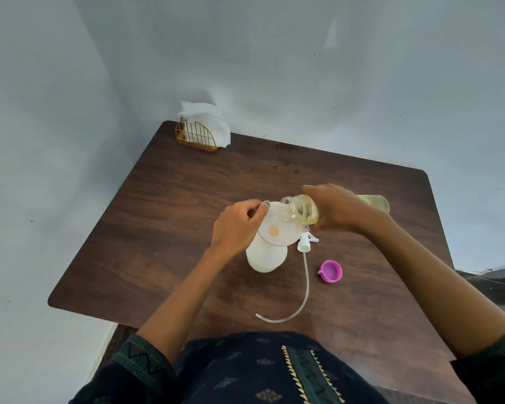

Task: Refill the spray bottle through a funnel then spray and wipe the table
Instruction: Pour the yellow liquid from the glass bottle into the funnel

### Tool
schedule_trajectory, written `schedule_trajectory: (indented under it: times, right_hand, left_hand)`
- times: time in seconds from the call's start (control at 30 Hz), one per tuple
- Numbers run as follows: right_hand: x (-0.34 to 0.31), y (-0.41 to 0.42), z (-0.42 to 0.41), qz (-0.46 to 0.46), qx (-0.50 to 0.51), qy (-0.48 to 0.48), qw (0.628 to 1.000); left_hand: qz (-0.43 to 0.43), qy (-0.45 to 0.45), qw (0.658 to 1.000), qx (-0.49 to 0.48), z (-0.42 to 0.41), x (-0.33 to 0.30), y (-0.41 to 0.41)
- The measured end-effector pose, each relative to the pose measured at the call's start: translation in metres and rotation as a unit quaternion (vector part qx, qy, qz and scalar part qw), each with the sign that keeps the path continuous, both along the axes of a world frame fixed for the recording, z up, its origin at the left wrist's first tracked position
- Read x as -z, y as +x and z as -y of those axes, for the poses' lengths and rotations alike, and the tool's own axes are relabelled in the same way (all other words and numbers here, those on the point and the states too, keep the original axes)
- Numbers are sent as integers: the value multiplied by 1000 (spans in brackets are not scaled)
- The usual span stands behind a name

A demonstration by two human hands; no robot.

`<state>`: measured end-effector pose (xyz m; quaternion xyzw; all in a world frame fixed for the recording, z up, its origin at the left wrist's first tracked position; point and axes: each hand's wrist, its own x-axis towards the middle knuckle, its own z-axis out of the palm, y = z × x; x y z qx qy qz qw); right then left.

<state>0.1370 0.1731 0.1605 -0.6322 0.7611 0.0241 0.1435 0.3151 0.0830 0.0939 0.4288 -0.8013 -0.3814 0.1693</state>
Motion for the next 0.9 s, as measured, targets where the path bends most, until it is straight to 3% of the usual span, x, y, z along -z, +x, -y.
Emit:
schedule_trajectory:
  times: [0.9]
  right_hand:
    - [2,0,0,0,2,0,1000]
  left_hand:
    - [0,2,1000,-2,0,1,1]
